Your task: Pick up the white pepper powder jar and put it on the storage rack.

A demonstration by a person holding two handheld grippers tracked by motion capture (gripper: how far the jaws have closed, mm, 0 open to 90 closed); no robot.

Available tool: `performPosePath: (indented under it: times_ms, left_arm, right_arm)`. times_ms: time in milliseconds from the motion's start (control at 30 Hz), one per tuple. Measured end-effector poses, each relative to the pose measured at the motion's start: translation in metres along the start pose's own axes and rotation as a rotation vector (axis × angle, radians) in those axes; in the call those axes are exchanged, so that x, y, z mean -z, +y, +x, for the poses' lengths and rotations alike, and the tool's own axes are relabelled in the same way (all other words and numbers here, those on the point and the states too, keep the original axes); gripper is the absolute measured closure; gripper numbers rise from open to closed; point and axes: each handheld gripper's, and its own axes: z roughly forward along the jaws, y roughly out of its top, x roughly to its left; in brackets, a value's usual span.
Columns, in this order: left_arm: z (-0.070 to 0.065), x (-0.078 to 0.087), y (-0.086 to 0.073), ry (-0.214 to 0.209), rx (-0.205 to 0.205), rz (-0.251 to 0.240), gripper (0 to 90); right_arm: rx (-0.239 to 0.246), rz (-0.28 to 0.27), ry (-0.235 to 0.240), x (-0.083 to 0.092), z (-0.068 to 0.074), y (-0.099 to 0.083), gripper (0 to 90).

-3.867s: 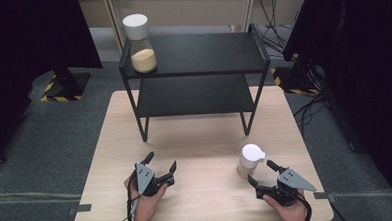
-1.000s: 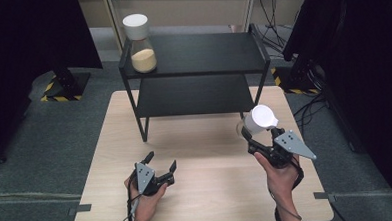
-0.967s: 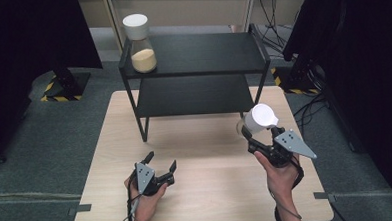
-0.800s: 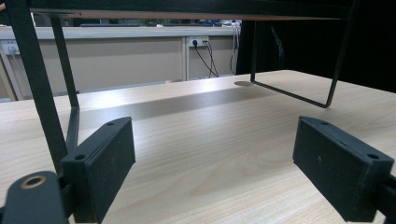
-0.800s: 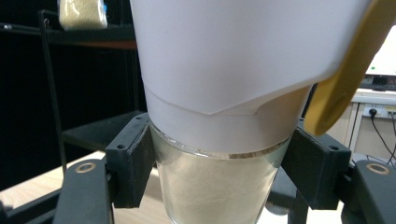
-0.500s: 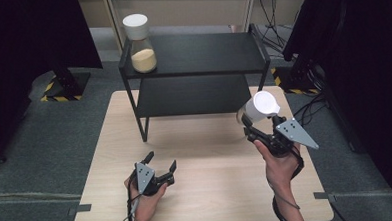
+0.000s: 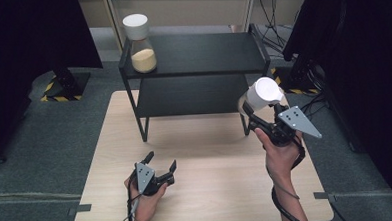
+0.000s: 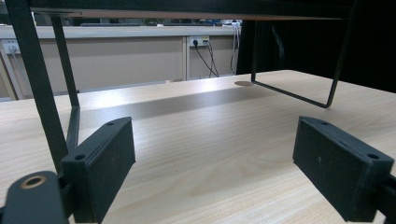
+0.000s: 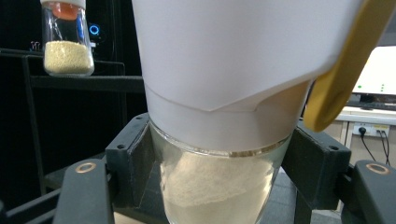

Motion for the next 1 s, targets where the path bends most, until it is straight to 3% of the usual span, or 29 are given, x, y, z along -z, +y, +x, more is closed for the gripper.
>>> performPosePath:
  times_ms: [1000]
  left_arm:
    - [0.0,0.0,0.001,0.001,0.001,0.003,12.4]
  right_arm:
    - [-0.004,-0.071,-0.014,-0.028,0.001,0.043,30.9]
